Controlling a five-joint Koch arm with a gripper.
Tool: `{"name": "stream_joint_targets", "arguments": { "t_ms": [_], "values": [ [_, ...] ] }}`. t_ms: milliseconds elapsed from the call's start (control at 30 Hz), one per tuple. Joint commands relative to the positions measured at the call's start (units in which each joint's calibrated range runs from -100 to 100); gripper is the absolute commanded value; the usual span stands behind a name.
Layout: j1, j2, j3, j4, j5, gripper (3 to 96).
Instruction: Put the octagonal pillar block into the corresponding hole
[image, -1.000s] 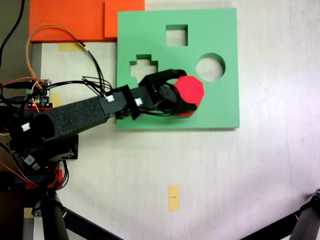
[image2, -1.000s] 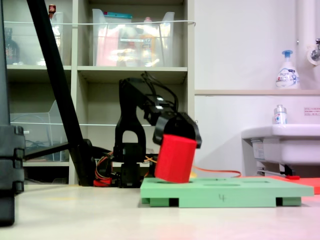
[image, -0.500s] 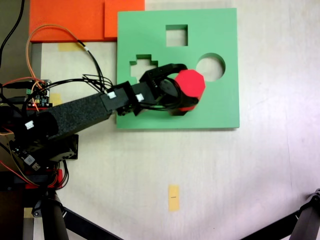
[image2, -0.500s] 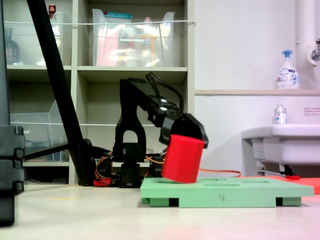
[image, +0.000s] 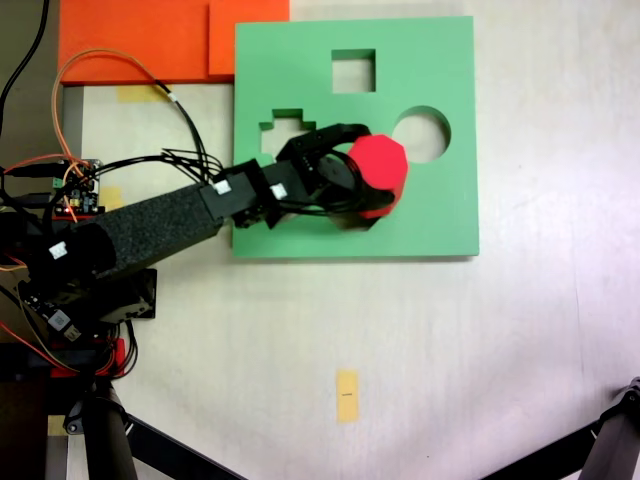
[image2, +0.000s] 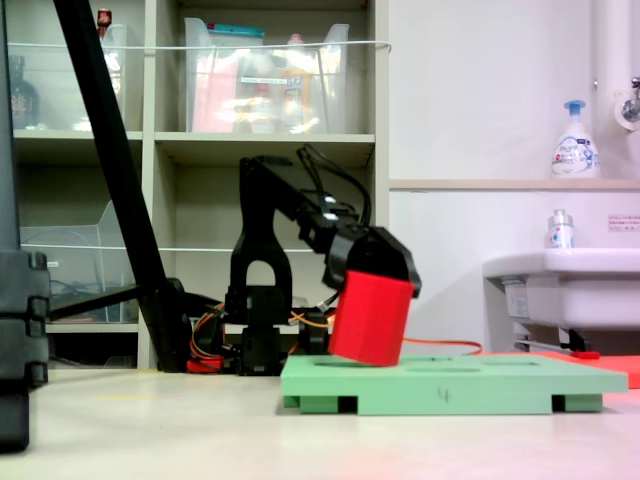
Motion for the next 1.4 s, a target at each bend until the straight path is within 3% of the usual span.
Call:
{"name": "stream_joint_targets", "arguments": {
  "t_ms": [33,1400],
  "values": [
    [0.4,-3.5,-0.1,-1.1,0.0,33.9],
    [0.3,-16.1,-6.3,-4.1,0.1,33.8]
  ]
}}
